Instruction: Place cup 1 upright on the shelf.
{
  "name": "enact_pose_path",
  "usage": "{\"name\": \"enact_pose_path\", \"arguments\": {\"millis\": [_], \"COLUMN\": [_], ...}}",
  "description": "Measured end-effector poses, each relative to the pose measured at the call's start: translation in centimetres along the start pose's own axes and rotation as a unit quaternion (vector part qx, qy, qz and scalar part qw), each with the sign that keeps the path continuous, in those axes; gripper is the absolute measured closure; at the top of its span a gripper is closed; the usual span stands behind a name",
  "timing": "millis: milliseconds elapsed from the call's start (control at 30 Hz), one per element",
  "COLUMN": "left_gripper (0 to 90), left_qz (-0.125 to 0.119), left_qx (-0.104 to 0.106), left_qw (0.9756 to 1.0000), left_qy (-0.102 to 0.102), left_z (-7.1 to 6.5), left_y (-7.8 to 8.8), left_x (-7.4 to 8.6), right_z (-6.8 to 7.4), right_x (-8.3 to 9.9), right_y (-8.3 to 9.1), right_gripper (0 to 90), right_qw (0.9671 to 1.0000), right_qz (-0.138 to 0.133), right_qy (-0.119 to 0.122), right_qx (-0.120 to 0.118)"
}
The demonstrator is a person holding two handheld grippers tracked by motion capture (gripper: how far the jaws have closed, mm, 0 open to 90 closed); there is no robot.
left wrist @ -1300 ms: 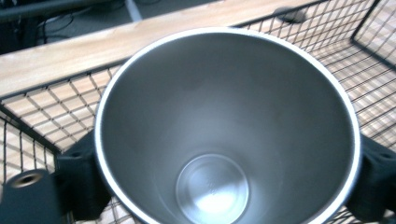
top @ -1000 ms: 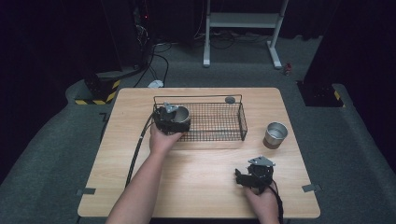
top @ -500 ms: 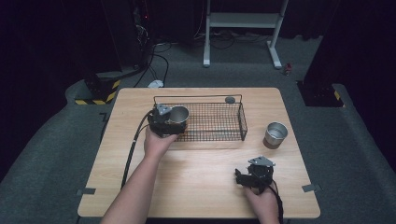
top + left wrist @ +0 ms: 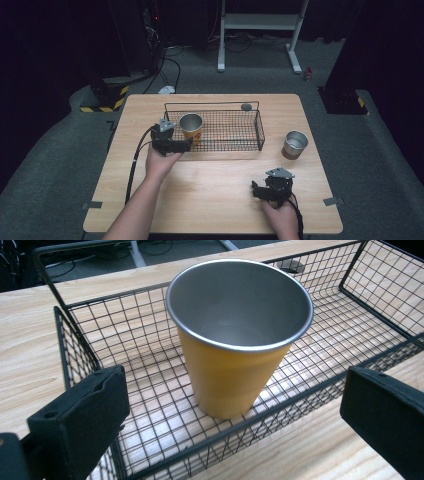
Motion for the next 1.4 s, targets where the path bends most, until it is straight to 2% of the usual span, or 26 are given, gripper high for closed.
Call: {"name": "enact_pose_path", "arguments": {"millis": [267,467,600,1267,1400], "left_gripper": [0.6,0.6,0.7,1.5,2.1], "left_qz": [-0.01,-0.02,-0.017,0.018,0.032], "left_qx": [0.017,0.029,0.029,0.044,0.045], "left_qw": [0.9997,0.9993,0.9994,0.9987,0.9983], "left_qy": [0.012,0.009,0.004,0.015,0.016], "left_z": [-0.3,-0.9,-0.9,0.0,0.2], "left_y": [1.8,3.3,4.0,6.2,6.6], "left_x": [0.8,1.4,2.1,8.3,10.1], "right_z": [0.0,0.0,0.0,0.0,0.0], "right_x": [0.0,0.0,0.0,0.0,0.0], "right_y": [0.0,0.0,0.0,0.0,0.0], "right_gripper": [9.9,9.9,9.9,9.9,9.9], "right_qw": [1.0,1.0,1.0,1.0,1.0], "right_qz": [0.0,0.0,0.0,0.0,0.0], "right_qy": [0.0,0.0,0.0,0.0,0.0], "right_qx": [0.0,0.0,0.0,0.0,0.0]}}
Point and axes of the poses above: each handheld gripper's, and its own axes: y roughly backward along the jaws, x roughly out of its underside, z roughly to its left, the point moved 8 cm from there along -y, roughly forward along the jaws, and after that the axes turned 10 degrees about -y, right-handed, at the moved point
